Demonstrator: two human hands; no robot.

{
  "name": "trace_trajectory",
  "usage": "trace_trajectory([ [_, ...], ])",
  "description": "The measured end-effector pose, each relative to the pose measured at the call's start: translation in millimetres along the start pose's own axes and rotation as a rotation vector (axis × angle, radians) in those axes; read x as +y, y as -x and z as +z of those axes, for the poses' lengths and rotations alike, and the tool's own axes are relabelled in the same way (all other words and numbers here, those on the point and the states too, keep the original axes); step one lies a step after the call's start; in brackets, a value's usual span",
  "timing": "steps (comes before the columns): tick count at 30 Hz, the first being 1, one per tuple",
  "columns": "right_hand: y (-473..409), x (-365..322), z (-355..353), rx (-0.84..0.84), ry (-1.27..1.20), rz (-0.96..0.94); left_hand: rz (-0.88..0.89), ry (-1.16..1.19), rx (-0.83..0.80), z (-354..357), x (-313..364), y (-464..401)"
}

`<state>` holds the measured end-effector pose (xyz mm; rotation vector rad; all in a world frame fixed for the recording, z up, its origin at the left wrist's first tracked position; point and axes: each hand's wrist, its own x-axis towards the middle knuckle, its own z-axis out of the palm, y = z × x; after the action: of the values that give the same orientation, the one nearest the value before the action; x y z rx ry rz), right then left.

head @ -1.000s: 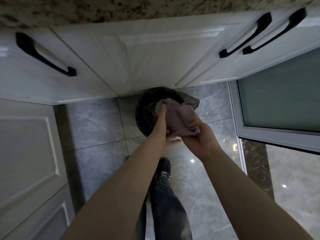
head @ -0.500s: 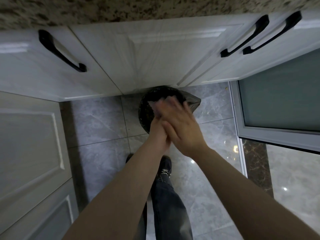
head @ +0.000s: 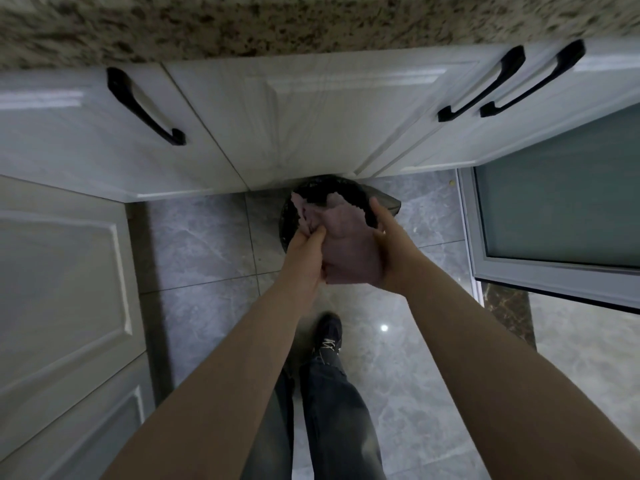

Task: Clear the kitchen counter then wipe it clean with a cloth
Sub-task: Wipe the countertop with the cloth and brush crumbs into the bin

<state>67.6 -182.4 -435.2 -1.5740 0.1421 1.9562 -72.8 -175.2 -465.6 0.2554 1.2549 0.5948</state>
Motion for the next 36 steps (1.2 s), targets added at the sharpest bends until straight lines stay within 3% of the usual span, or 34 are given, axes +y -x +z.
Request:
trace_trajectory([
  [2, 2, 8, -2, -0.026, 0.018, -0.030, 0.027, -0.147, 0.066, -3, 6, 4],
  [4, 4, 10, 1, 0.079, -0.006, -0.098, 0.095, -0.348, 0.224, -1, 11, 7],
  [6, 6, 16, 4, 0.163, 0.014, -0.200, 0.358, -0.637, 0.478, 2, 14, 16],
  [7, 11, 18, 9, 0.170, 0.037, -0.230, 0.603, -0.762, 0.499, 7, 18, 27],
  [8, 14, 21, 13, 0.168, 0.070, -0.243, 0.827, -0.928, 0.355, 14, 17, 33],
  [9, 16, 23, 16, 0.162, 0.085, -0.249, 0.935, -1.093, 0.142, 18, 10, 33],
  [10, 20, 24, 20, 0.155, 0.074, -0.257, 0.904, -1.240, -0.014, 18, 3, 30],
  [11, 28, 23, 25, 0.164, 0.054, -0.272, 0.745, -1.344, -0.018, 13, -1, 25],
  [12, 34, 24, 28, 0.198, 0.023, -0.291, 0.552, -1.369, 0.120, 8, -2, 19],
  [13, 41, 23, 31, 0.219, -0.010, -0.313, 0.388, -1.310, 0.262, 6, 4, 20],
  [14, 47, 23, 33, 0.215, -0.029, -0.326, 0.427, -1.273, 0.305, 4, 9, 21],
  [16, 63, 21, 44, 0.192, -0.014, -0.335, 0.712, -1.190, 0.105, 9, 24, 48],
  [17, 69, 20, 47, 0.180, -0.017, -0.344, 0.715, -1.134, -0.033, 7, 23, 48],
  [18, 76, 19, 51, 0.170, -0.038, -0.352, 0.506, -0.940, -0.061, 5, 28, 49],
  [20, 99, 12, 62, 0.161, -0.088, -0.366, -0.052, -0.364, 0.087, 0, 42, 53],
  [22, 121, 4, 70, 0.139, -0.070, -0.377, -0.213, 0.064, 0.056, -6, 60, 63],
  [26, 167, -3, 88, 0.148, 0.015, -0.381, -0.202, 0.134, -0.146, 1, 96, 126],
  [30, 215, -13, 112, 0.153, 0.021, -0.368, -0.029, 0.107, -0.080, -8, 112, 166],
  [36, 267, -26, 140, 0.096, -0.114, -0.165, 0.098, 0.034, -0.160, -4, 148, 229],
])
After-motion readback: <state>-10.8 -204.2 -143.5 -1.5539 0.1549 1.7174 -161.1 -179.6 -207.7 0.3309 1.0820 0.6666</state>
